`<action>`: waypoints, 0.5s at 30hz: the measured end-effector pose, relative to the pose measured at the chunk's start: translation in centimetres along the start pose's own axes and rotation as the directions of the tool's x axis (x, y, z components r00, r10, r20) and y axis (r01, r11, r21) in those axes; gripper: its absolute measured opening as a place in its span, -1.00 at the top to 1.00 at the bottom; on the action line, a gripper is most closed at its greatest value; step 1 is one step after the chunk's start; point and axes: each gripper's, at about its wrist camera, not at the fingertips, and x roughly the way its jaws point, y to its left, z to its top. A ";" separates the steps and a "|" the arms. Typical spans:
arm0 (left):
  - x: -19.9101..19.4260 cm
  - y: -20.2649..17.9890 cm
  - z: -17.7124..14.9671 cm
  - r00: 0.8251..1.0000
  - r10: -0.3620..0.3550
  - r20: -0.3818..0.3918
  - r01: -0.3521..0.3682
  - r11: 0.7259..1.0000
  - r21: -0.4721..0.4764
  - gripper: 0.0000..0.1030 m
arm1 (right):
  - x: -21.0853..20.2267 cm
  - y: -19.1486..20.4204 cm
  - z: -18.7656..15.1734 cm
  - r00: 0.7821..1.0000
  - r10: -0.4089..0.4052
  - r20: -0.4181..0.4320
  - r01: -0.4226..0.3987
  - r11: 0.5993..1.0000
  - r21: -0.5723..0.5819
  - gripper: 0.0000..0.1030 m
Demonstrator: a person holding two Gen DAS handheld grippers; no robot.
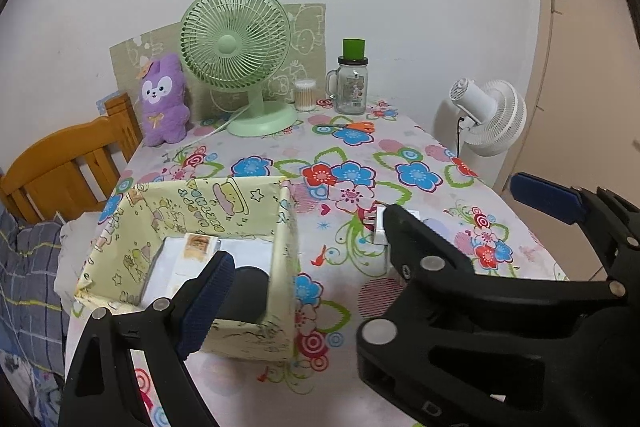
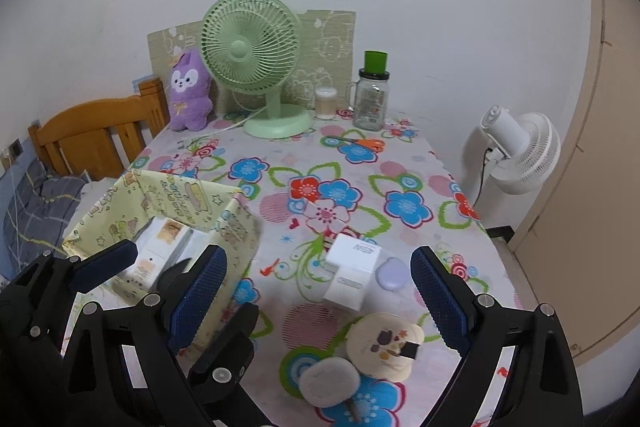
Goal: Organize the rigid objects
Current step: 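Withdraw both grippers from the box toward the white round case and beige compact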
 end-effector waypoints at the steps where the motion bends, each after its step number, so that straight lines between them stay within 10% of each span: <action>1: 0.1 -0.2 0.0 1.000 -0.004 -0.002 0.004 1.000 -0.004 -0.80 | -0.1 -0.2 -0.1 1.000 -0.002 0.001 0.002 1.000 0.002 -0.85; 15: 0.7 -3.2 -1.4 0.998 -0.063 0.018 0.063 0.998 0.015 -0.80 | -0.6 -3.0 -1.9 1.000 -0.007 0.022 0.008 1.000 -0.012 -0.84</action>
